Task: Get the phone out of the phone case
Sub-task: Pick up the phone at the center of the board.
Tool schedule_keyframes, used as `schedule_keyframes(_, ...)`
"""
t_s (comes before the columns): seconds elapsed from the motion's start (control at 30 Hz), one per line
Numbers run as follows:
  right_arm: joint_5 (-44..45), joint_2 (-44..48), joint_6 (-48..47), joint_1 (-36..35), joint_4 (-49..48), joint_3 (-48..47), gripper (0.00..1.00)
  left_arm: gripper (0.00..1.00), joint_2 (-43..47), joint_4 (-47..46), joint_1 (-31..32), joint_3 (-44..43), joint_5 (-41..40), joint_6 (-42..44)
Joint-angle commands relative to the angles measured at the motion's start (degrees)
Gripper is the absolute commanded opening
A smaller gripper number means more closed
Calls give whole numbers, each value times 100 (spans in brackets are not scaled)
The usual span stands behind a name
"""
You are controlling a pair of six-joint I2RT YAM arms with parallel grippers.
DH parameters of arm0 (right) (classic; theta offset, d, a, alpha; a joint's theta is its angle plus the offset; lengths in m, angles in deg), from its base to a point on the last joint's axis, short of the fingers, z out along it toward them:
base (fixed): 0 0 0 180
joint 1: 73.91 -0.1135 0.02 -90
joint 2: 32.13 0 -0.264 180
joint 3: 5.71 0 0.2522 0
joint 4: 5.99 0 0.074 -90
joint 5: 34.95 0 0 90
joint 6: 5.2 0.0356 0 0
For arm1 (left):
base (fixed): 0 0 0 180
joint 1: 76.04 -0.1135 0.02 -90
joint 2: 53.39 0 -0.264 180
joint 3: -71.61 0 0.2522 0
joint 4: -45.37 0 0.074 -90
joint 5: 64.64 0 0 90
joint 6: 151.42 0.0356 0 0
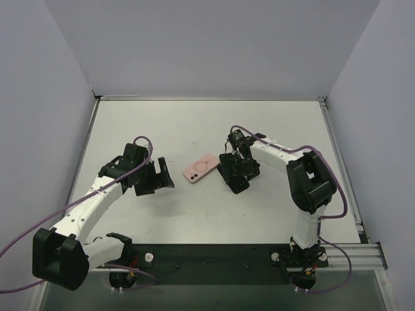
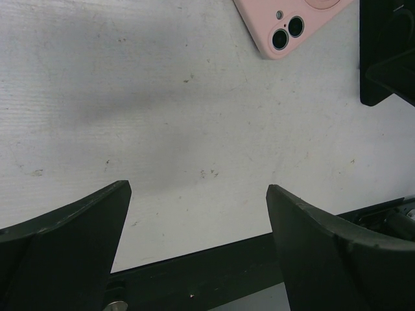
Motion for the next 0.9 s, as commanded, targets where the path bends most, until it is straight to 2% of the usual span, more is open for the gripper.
schedule_keyframes(0.0, -139, -80, -285, -96, 181, 183, 92, 98, 20, -82, 22, -178, 187, 74)
schedule_keyframes(0.23, 511, -176, -224, -395, 137, 359, 92, 97, 10, -135, 22, -196, 152, -41)
schedule_keyframes(0.43, 468, -291, -22, -404, -311, 552, 90, 98, 159, -100, 22, -90, -85, -269)
schedule_keyframes(0.53, 581, -265, 144, -387, -408, 587, 66, 97, 265, -109, 13, -46, -304, -567)
schedule_keyframes(0.57, 616, -221, 215, -378, -460, 622, 55, 97, 274, -109, -4, -72, -436, -751)
schedule_keyframes(0.6, 608, -90, 268, -361, -496, 666, 39, 97, 239, -126, -13, -116, -472, -831)
schedule_keyframes(0.77, 205, 543, 645, -317, -750, 1044, 10, 97, -314, -389, -13, -572, -131, -1087)
schedule_keyframes(0.8, 73, 822, 742, -308, -768, 1114, 0, 97, -454, -442, 4, -634, -43, -1122)
schedule_keyframes(0.87, 19, 1088, 961, -290, -812, 1298, 0, 97, -525, -591, 31, -714, 81, -1253)
